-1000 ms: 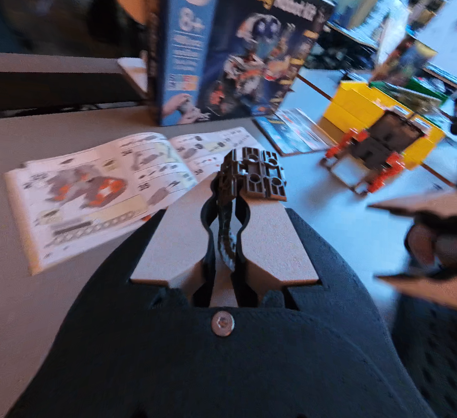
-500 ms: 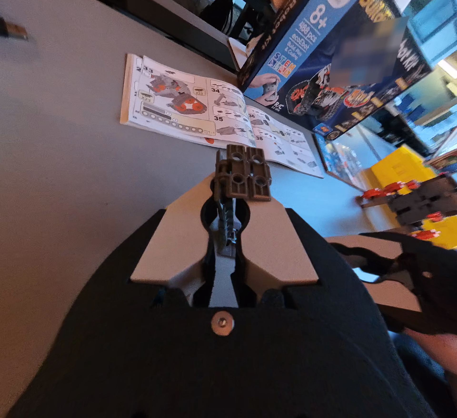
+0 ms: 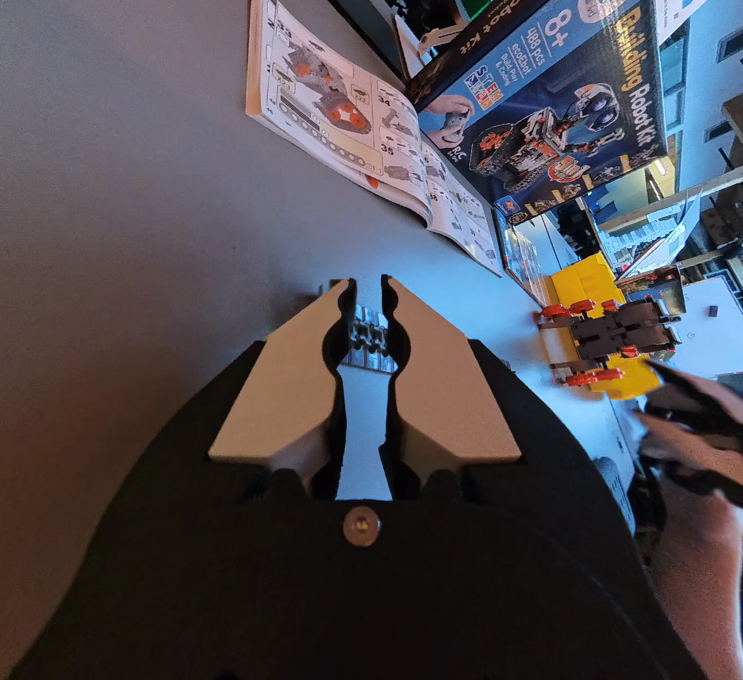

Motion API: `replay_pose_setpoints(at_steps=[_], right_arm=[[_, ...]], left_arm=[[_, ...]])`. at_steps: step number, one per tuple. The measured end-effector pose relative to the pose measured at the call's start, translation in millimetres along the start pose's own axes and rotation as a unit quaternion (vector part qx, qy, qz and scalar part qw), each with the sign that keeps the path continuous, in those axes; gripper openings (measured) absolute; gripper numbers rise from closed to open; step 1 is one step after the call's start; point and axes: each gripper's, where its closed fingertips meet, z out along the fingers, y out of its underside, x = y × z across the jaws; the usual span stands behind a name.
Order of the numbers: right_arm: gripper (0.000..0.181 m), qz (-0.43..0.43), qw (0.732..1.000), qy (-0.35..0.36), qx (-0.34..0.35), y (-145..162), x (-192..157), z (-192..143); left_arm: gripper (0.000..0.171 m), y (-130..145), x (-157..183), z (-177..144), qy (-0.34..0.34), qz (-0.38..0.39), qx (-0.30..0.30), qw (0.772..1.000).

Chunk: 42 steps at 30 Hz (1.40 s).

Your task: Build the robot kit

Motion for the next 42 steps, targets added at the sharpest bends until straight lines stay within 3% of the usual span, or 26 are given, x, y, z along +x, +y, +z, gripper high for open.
replay_pose_setpoints(at_steps=[2,4,6,8,9,13,19,25,33,37,42], right_arm=[[0.059,0.005,0.986,0.151,0.071,-13,55,-73],[0.091,0.004,0.944,0.306,0.126,0,109,-147],[0.107,0.025,0.925,0.374,0.064,51,149,-172],[0.116,0.079,0.927,0.363,-0.043,109,166,-157],[0.117,0.084,0.931,0.349,-0.061,120,167,-146],[0.094,0.039,0.925,0.369,-0.083,126,180,-121],[0.097,0.046,0.931,0.344,-0.116,146,192,-87],[0.082,0.078,0.918,0.370,-0.118,147,199,-88],[0.081,0.224,0.895,0.383,-0.053,130,191,-79],[0.080,0.263,0.890,0.372,-0.025,109,170,-58],[0.080,0.252,0.907,0.338,-0.020,70,136,-12]], left_arm=[[0.010,0,-1,1,0.001,-0.003,-0.002,1.000],[0.010,2,1,3,0.005,0.000,-0.009,1.000],[0.009,5,4,6,0.009,0.005,-0.018,1.000],[0.009,6,6,8,0.008,0.013,-0.022,1.000],[0.009,6,6,8,0.004,0.021,-0.022,1.000],[0.010,0,1,2,-0.026,0.053,-0.004,0.998],[0.009,-27,-23,-16,-0.111,0.120,0.036,0.986],[0.011,-6,-32,3,-0.102,0.108,-0.053,0.988],[0.009,4,-26,3,-0.100,0.133,-0.067,0.984],[0.009,5,-27,5,-0.110,0.150,-0.075,0.980],[0.011,8,-26,7,-0.118,0.167,-0.083,0.975]])
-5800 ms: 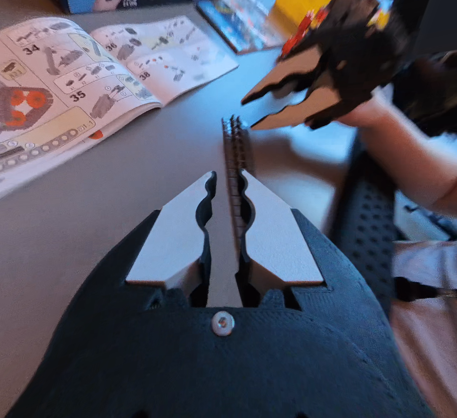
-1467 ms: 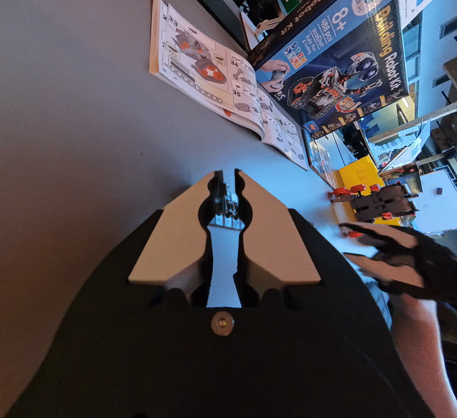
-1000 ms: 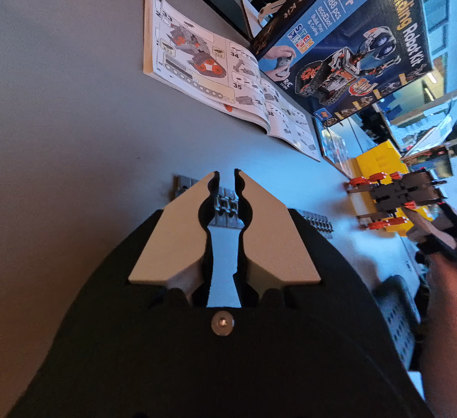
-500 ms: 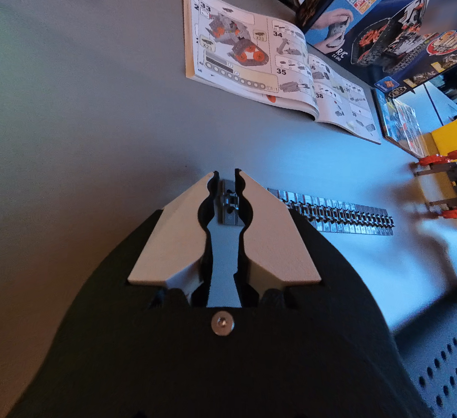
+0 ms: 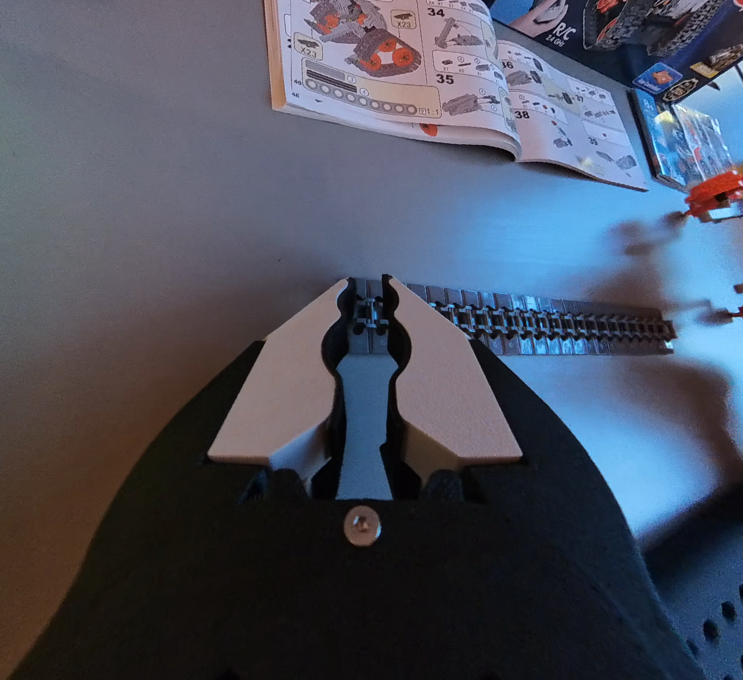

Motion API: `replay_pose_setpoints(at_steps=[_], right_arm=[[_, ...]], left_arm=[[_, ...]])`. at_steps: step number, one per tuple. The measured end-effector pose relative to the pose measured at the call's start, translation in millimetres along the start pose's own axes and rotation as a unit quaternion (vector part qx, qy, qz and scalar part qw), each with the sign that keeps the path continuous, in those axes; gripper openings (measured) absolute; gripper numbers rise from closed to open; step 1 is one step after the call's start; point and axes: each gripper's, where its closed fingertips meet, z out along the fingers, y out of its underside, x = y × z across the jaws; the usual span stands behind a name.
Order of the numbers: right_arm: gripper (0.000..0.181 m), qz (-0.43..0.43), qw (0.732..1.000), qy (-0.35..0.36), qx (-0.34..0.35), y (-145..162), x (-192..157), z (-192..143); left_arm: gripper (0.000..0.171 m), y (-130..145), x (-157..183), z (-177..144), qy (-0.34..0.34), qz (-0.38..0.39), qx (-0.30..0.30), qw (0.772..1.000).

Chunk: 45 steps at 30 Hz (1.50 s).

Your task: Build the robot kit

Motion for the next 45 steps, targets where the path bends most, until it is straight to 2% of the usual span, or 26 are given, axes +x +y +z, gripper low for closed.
replay_pose_setpoints(at_steps=[8,17,24,29,37,45], right_arm=[[0.080,-0.043,0.999,-0.033,0.006,-18,-94,17],[0.081,-0.100,0.995,-0.023,-0.015,-23,-152,17],[0.080,-0.164,0.986,-0.004,-0.025,-27,-163,12],[0.081,-0.167,0.986,0.014,-0.021,-28,-160,9],[0.081,-0.168,0.985,0.042,-0.009,-24,-161,16],[0.082,-0.183,0.982,0.030,-0.031,-23,-177,14]], left_arm=[[0.006,6,12,2,0.011,0.017,-0.010,1.000],[0.006,17,32,3,0.026,0.056,-0.025,0.998],[0.013,23,42,2,0.013,0.115,-0.033,0.993],[0.019,23,48,3,0.025,0.113,-0.032,0.993],[0.018,19,48,1,0.013,0.131,-0.020,0.991],[0.019,24,50,5,0.016,0.132,-0.033,0.991]])
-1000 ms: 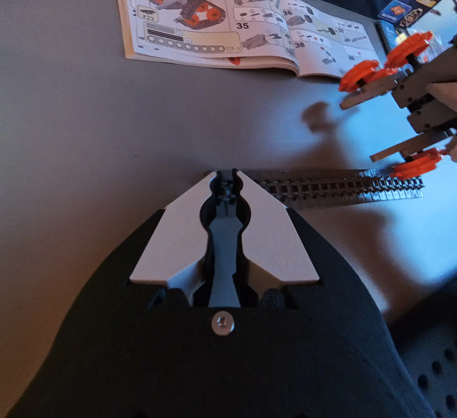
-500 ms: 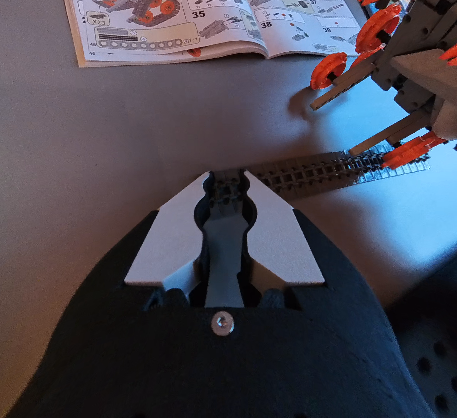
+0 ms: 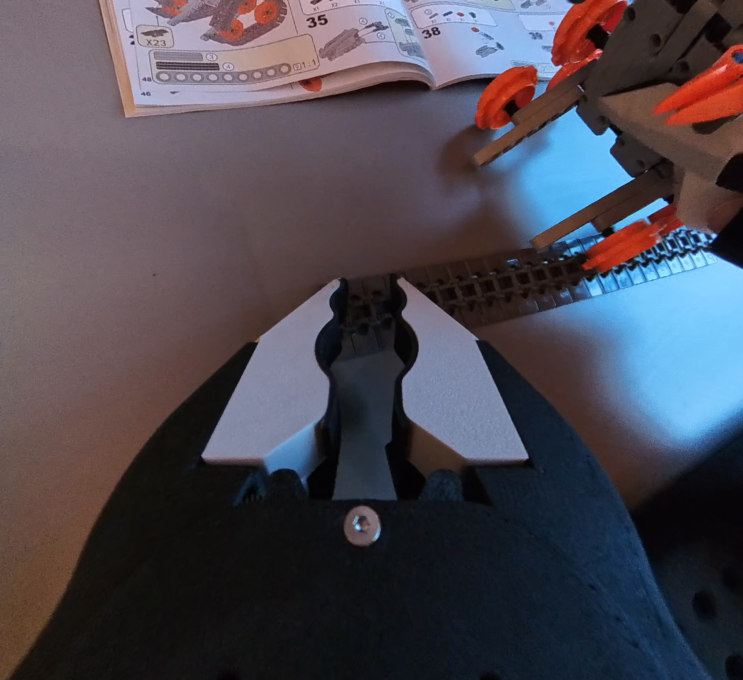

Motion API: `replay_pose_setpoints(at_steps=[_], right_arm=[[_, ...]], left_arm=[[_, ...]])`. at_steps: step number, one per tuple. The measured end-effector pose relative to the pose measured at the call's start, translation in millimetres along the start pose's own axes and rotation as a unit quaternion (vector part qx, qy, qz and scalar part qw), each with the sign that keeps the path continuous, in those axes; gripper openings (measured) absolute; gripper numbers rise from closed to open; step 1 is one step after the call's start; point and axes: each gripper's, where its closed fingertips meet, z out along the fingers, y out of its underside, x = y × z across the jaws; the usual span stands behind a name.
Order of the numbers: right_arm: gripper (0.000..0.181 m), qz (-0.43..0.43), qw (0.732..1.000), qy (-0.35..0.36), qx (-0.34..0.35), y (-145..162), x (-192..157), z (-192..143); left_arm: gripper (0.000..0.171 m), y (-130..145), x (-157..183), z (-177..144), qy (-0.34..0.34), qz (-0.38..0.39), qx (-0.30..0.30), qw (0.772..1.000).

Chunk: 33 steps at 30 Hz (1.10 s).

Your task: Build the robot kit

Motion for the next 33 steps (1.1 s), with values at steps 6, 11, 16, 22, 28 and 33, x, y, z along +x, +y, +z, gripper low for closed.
replay_pose_setpoints(at_steps=[6,11,16,22,28,33], right_arm=[[0.082,0.004,0.999,-0.041,0.012,1,-7,-8],[0.086,0.000,0.994,-0.095,0.044,3,5,-30],[0.069,0.064,0.975,-0.176,0.122,11,58,-53],[0.068,0.140,0.889,-0.422,0.108,26,43,-45],[0.067,0.019,0.853,-0.496,0.163,7,19,-36],[0.072,0.050,0.799,-0.571,0.181,0,15,-31]], left_arm=[[0.022,-14,6,-7,0.026,-0.007,0.042,0.999],[0.023,-24,6,-15,0.043,-0.014,0.077,0.996],[0.030,-50,12,-34,0.089,-0.034,0.155,0.983],[0.034,-69,37,-43,0.155,-0.013,0.184,0.970],[0.035,-88,59,-63,0.206,0.056,0.199,0.956],[0.055,-107,93,-68,0.269,0.132,0.156,0.941]])
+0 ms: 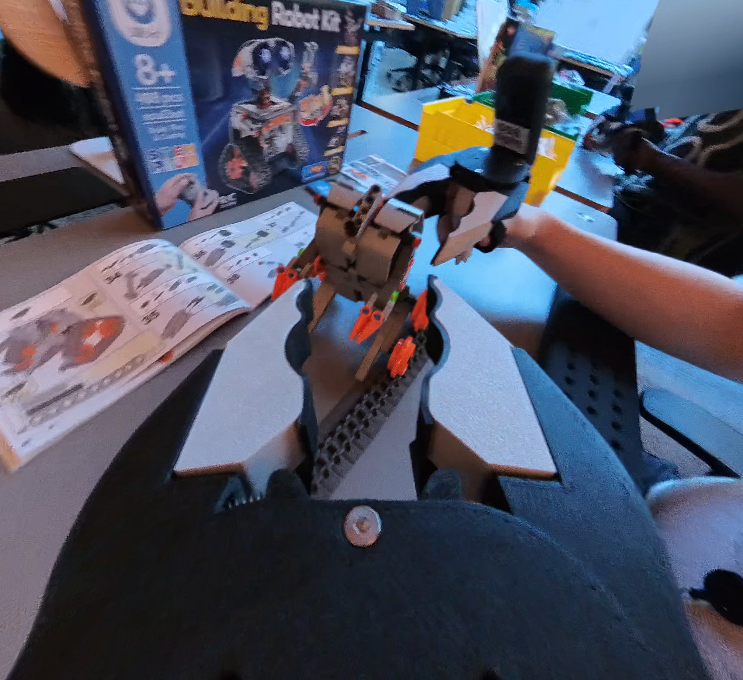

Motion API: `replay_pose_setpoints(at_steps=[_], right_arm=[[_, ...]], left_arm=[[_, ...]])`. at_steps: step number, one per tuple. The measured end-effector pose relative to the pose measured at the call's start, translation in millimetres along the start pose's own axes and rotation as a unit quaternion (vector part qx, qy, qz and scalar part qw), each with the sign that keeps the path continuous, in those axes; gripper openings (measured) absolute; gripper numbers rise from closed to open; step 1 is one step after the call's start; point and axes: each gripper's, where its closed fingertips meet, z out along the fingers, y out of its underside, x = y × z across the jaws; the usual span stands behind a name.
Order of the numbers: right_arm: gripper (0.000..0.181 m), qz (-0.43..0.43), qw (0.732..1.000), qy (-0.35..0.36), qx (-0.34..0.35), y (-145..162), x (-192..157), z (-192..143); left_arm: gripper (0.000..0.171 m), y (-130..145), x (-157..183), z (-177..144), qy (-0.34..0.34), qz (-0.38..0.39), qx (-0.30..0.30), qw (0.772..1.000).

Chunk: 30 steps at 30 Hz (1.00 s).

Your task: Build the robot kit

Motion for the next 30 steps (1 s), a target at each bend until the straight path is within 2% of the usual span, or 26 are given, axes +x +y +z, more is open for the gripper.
replay_pose_setpoints(at_steps=[5,9,11,13,16,25,30], right_arm=[[0.092,0.018,0.998,-0.050,0.038,-11,9,6],[0.102,0.009,0.998,-0.065,-0.027,8,10,24],[0.095,0.021,0.996,-0.071,-0.041,15,9,29],[0.069,0.026,0.994,-0.097,-0.046,15,3,31],[0.065,0.001,0.994,-0.082,-0.067,15,4,32],[0.064,-0.010,0.990,-0.013,-0.139,14,-5,35],[0.064,-0.002,0.988,0.006,-0.155,10,-10,39]], left_arm=[[0.074,-15,-3,32,0.042,0.038,-0.046,0.997],[0.083,-17,1,61,0.076,0.040,-0.076,0.993],[0.083,-12,3,71,0.093,0.031,-0.086,0.991],[0.082,-1,-3,77,0.082,0.046,-0.109,0.990],[0.073,0,-4,79,0.091,0.035,-0.097,0.990],[0.075,0,-4,68,0.128,0.040,-0.055,0.989],[0.075,-3,-6,60,0.142,0.029,-0.025,0.989]])
